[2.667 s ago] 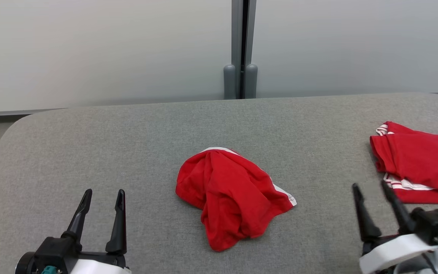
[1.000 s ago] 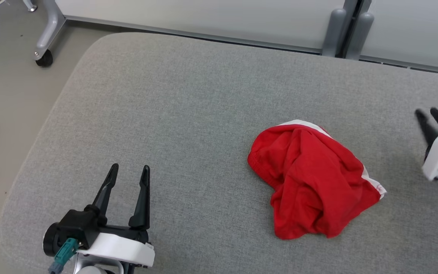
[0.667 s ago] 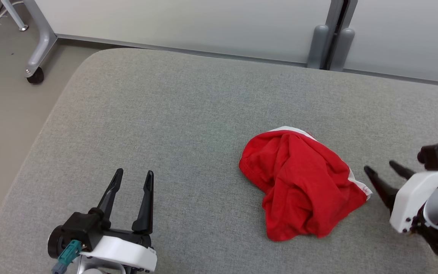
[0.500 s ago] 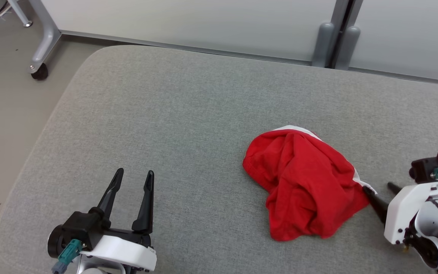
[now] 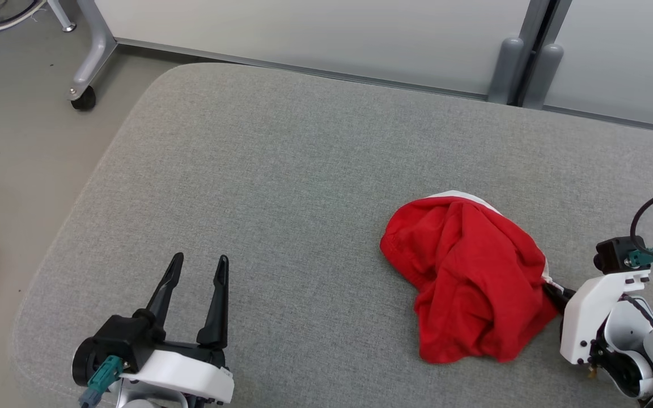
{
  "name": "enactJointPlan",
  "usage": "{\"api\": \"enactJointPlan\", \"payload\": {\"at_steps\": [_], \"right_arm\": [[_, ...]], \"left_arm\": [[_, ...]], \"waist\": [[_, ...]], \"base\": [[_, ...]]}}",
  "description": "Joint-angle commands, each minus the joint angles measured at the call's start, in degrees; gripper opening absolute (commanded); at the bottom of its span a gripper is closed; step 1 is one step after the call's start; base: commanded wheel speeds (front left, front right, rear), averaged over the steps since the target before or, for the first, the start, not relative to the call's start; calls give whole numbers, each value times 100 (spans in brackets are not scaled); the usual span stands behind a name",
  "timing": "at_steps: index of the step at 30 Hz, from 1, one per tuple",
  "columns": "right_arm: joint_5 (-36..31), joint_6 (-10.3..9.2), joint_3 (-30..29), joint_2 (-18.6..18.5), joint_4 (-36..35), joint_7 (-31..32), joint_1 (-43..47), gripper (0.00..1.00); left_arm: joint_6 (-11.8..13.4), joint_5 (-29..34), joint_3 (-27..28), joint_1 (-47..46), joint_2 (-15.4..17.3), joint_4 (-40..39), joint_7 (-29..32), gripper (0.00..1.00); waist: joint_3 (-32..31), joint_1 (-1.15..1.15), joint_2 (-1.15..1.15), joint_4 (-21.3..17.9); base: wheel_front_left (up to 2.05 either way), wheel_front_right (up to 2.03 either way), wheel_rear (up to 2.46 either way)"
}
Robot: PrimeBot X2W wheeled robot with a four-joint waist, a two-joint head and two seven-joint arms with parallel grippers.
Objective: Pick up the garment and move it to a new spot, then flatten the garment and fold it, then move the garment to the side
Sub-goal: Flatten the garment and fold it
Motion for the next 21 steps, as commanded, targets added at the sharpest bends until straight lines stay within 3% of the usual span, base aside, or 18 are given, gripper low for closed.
{"api": "enactJointPlan", "payload": {"at_steps": [1, 13, 21], "right_arm": [[32, 12, 47, -12, 19, -41, 5, 0], [-79, 12, -553, -711, -16, -262, -1213, 0], [-315, 12, -922, -1132, 617, -389, -2293, 0]], "left_arm": [[-16, 39, 37, -21, 4, 15, -7, 100], [-109, 150, 37, -207, -91, -103, -7, 100], [-211, 206, 43, -475, -189, -62, -7, 100]], "waist": [[-18, 0, 0, -6], [456, 0, 0, 8], [915, 0, 0, 195]], "base": [[0, 0, 0], [0, 0, 0], [0, 0, 0]]}}
